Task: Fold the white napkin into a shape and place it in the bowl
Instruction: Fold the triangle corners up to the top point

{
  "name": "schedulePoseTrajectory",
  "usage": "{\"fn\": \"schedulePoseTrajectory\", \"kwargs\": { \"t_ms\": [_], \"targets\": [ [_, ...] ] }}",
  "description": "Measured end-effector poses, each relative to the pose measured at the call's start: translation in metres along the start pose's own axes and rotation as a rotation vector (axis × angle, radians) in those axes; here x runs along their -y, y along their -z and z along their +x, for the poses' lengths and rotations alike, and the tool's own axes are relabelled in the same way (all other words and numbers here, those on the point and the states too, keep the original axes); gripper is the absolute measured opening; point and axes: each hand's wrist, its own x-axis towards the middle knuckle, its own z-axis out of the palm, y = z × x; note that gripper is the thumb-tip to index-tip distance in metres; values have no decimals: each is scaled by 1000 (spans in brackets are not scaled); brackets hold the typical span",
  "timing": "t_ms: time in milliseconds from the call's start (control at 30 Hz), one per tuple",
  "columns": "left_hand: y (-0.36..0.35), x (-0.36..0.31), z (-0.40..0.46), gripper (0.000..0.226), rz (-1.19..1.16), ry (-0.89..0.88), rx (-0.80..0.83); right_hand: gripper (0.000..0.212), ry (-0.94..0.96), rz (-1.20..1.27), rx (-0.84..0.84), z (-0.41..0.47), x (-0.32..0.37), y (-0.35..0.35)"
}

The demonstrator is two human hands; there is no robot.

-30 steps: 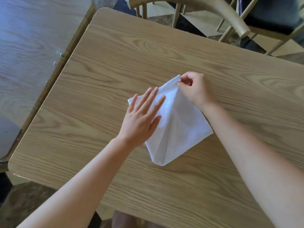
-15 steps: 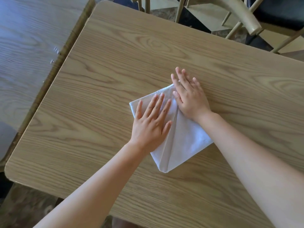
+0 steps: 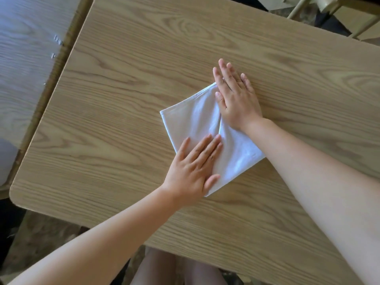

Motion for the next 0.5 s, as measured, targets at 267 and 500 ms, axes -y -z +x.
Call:
{"fn": "schedulePoseTrajectory", "kwargs": {
  "t_ms": [267,500],
  "targets": [
    [29,1,-14,66,-98,83,-105,54,-6,-3,1,1,0,0],
    [30,61,80,67,43,271,-104,54,-14,-1,-8,1,2,0]
  ]
}}
